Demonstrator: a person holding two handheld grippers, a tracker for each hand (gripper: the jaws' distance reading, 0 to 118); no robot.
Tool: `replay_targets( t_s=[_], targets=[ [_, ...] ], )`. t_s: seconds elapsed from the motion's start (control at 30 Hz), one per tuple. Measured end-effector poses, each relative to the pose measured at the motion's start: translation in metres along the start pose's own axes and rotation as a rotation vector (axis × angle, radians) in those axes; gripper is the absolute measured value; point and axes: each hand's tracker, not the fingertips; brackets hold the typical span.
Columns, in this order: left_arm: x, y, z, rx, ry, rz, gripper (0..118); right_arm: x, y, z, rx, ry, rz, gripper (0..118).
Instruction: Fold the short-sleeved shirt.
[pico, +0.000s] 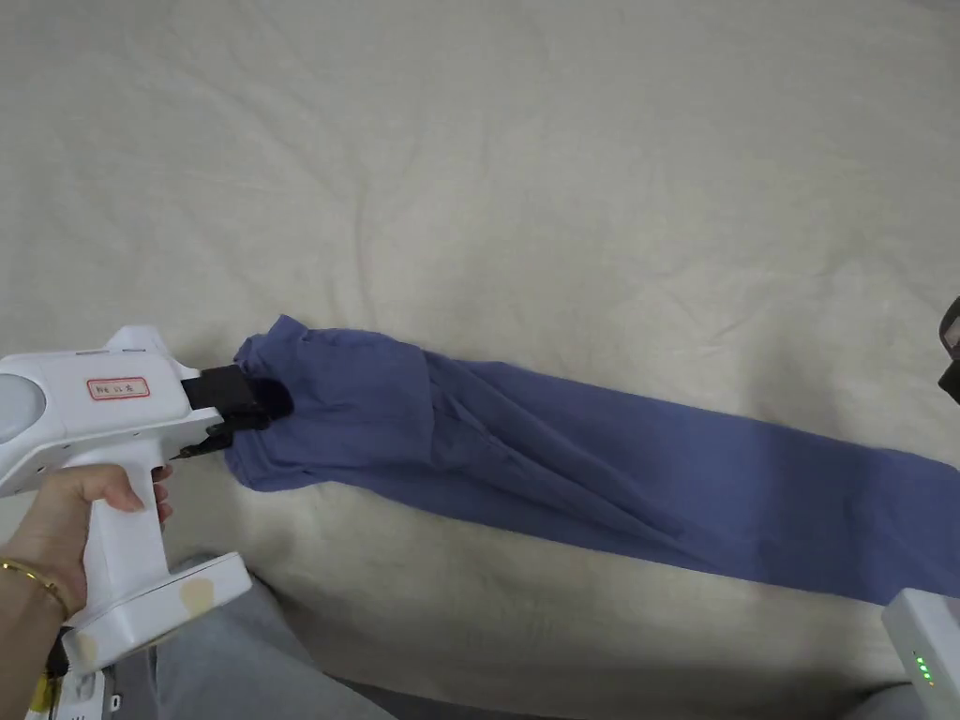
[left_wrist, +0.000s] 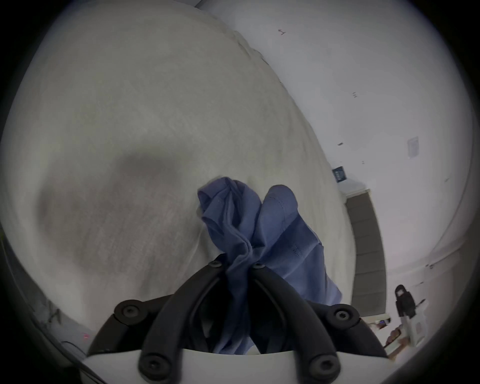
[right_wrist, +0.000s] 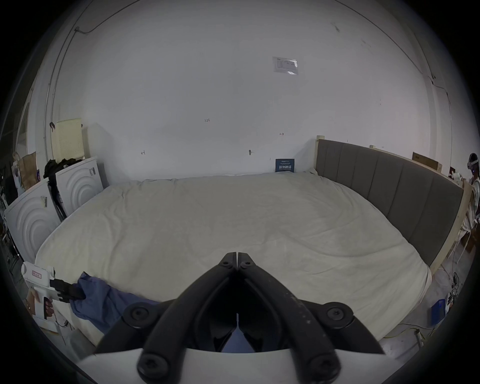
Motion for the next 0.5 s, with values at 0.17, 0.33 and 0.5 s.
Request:
replay_targets(
  t_s=[0.17,0.33,0.5],
  targets=[
    [0.06,0.001,0.035,0.083,0.085,-0.315,12,0.003,0.0,0.007,0.015,0.001,0.021,1],
    [0.15,-0.024,0.071,0.138,-0.009,-0.488,12,0.013,-0.001,0.017,0.028,0.005,-0.003,1],
    [0.224,-0.064,0.052,0.092,-0.033,-0.645,12,0.03,-0.006,0.03,0.04,-0.002,-0.027,1]
  ],
)
